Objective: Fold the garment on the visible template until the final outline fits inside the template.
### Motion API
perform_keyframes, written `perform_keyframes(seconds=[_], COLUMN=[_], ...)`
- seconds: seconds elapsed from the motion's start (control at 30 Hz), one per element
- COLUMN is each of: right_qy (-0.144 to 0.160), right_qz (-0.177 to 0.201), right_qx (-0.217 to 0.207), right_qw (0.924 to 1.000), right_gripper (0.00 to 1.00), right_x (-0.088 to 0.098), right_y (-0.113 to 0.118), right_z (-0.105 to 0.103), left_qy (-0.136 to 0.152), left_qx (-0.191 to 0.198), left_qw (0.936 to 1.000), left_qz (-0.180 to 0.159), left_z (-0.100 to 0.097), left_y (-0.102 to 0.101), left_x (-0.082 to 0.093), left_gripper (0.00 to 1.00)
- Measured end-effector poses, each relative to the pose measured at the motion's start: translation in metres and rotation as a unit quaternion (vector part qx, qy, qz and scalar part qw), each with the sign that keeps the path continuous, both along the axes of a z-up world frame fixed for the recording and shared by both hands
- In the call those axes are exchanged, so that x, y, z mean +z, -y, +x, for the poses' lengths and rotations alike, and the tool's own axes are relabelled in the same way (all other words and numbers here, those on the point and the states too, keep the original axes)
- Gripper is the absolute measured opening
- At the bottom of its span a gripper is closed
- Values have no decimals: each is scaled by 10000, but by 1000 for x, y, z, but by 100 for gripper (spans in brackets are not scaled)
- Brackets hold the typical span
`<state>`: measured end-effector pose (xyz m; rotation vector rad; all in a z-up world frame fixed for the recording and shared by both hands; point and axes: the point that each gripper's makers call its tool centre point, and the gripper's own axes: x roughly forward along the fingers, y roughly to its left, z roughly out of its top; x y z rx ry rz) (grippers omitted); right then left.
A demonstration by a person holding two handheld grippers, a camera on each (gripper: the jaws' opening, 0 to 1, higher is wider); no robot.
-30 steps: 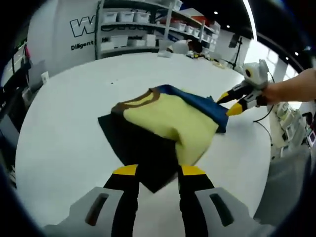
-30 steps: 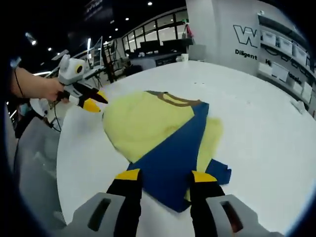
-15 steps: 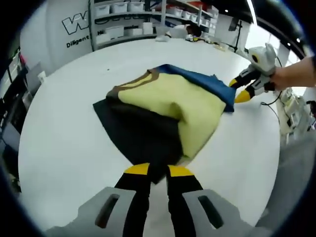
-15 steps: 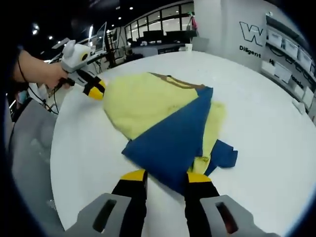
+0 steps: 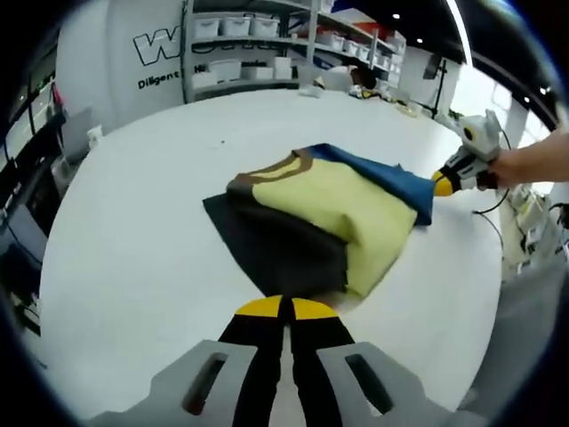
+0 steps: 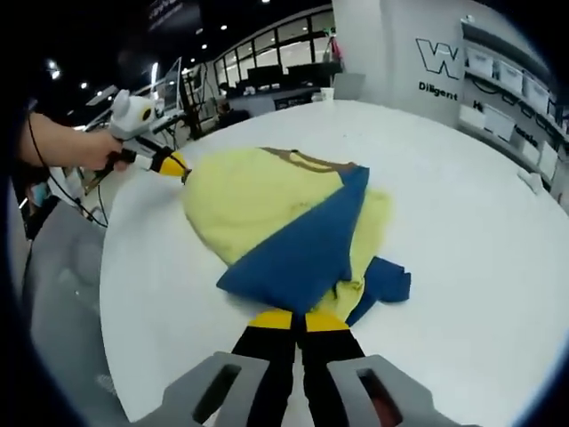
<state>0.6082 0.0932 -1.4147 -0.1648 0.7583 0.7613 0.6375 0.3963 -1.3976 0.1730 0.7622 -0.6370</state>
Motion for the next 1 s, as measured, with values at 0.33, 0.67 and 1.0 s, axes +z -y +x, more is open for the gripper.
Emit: perform_keyframes(seconds=[0.33, 0.67, 1.0], right_qy=[125, 291, 315], right_qz=[510, 332, -12], right_qx=[-555, -1043, -1106], right_qw=[9971, 9936, 9934], right_gripper=[0, 0, 0], right_x=[34, 47, 42], right_y=[35, 87, 116], right_z=[15, 30, 44], left_qy=[182, 318, 243], left_qx=[265, 471, 177], left_qw=[9995, 9981, 9980], left_qz=[49, 251, 550], left_z=[12, 18, 6], left_y=[-41, -77, -82], left_x=[16, 24, 15], left_gripper=[0, 0, 0])
